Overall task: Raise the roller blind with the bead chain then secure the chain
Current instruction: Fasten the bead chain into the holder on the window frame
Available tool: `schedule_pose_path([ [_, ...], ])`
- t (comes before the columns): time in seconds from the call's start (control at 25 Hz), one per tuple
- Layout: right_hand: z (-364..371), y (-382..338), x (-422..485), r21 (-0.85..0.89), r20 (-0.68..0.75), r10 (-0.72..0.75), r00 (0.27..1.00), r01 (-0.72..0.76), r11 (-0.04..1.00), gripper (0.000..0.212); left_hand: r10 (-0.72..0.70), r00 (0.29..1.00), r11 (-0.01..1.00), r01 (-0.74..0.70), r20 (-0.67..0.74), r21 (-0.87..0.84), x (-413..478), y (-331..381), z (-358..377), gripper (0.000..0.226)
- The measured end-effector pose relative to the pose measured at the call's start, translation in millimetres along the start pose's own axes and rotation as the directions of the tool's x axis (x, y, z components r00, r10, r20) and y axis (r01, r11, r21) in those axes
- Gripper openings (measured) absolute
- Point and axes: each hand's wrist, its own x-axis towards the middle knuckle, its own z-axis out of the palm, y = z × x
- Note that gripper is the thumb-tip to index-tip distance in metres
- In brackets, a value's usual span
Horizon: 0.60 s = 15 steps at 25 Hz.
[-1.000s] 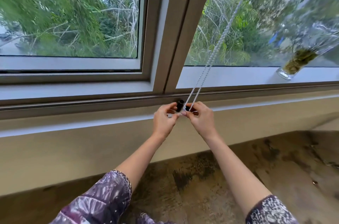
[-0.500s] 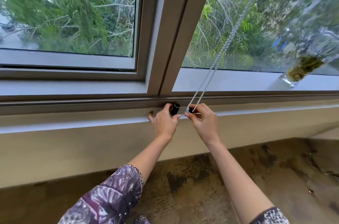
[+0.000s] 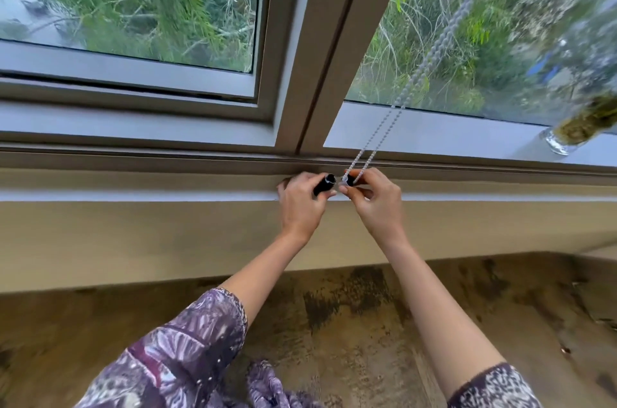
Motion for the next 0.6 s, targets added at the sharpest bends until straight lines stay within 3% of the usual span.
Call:
schedule_pose_path([
  [0.32, 14.6, -15.0, -1.3, 0.047, 0.058, -0.065, 0.996, 0.063, 0.997, 0.022, 0.117, 0.993, 0.986, -0.119, 0.029, 0.116, -7.0, -12.2, -34.7, 0.03],
  [0.6, 33.1, -40.3, -2.0, 0.082, 0.084, -0.113, 0.99, 0.106, 0.991, 0.023, 0.16, 0.987, 0.985, -0.161, 0.027, 0.057, -4.4, -17.6, -63.7, 0.021],
])
